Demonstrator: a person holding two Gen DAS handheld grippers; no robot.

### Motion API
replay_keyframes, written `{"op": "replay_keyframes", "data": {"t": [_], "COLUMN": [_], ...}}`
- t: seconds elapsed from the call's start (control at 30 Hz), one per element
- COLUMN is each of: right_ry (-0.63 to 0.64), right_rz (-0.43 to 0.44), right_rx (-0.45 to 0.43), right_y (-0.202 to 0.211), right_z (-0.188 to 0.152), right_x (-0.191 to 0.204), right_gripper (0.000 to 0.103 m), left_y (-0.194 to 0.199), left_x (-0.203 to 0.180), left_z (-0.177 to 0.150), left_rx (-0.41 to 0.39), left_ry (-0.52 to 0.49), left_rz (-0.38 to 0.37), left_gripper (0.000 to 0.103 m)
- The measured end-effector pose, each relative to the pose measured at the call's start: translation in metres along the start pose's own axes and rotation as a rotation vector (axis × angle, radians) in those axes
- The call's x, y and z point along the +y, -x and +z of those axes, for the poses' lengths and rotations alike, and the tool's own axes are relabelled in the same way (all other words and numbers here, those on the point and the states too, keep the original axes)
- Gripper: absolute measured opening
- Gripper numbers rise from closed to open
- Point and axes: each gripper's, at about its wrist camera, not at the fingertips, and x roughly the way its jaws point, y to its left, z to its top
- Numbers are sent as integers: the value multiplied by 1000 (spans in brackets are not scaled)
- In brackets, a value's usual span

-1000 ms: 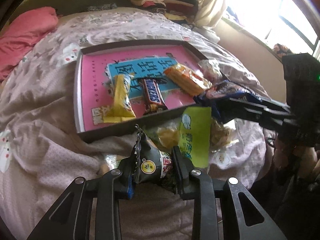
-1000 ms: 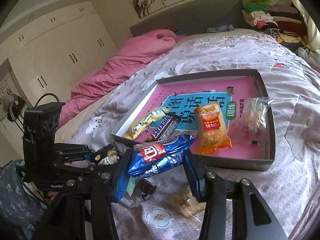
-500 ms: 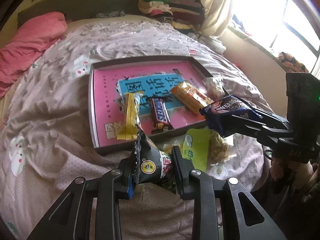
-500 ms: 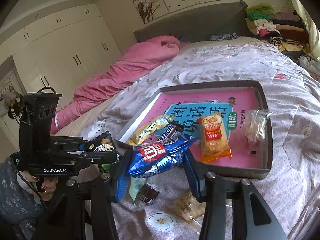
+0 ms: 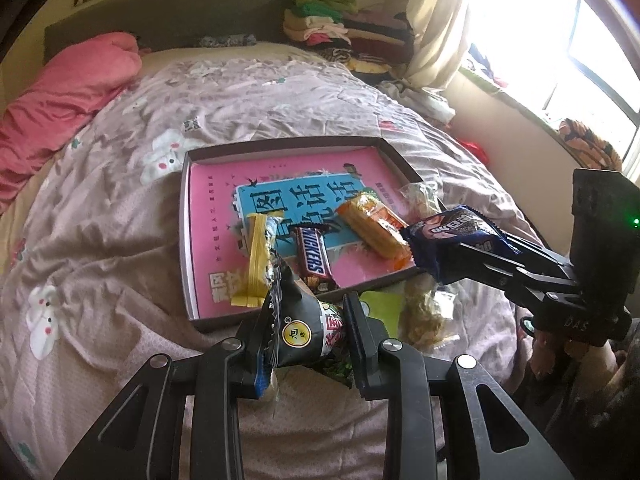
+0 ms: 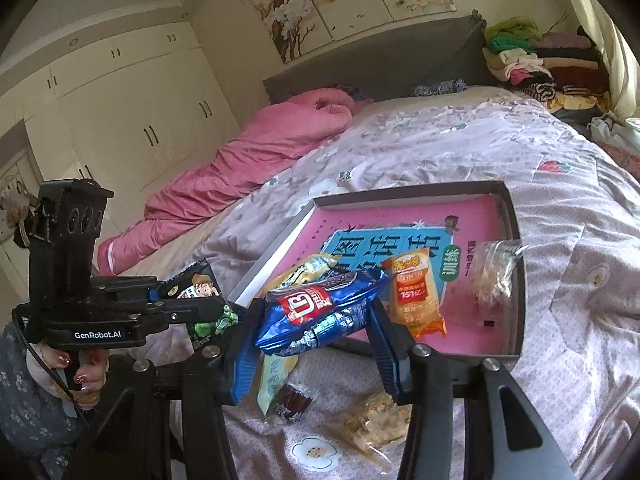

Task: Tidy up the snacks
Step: 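Lift the blue cookie bag with the right tool while the left tool lifts the dark snack bag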

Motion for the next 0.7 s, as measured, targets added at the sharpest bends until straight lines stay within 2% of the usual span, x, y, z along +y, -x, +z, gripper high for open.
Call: {"op": "replay_keyframes", "data": {"t": [0.7], "right_ry": [-17], "right_rz": [-27], "right_rx": [-23], "right_y": [3], "right_z": [6], "right_x": [-8], "right_gripper": [50], "left_y": [-6], "left_x": [-8], "left_z": [21], "left_rx": [-28], "left_ry": [17], "left_rz": [4], "left_gripper": [32]}}
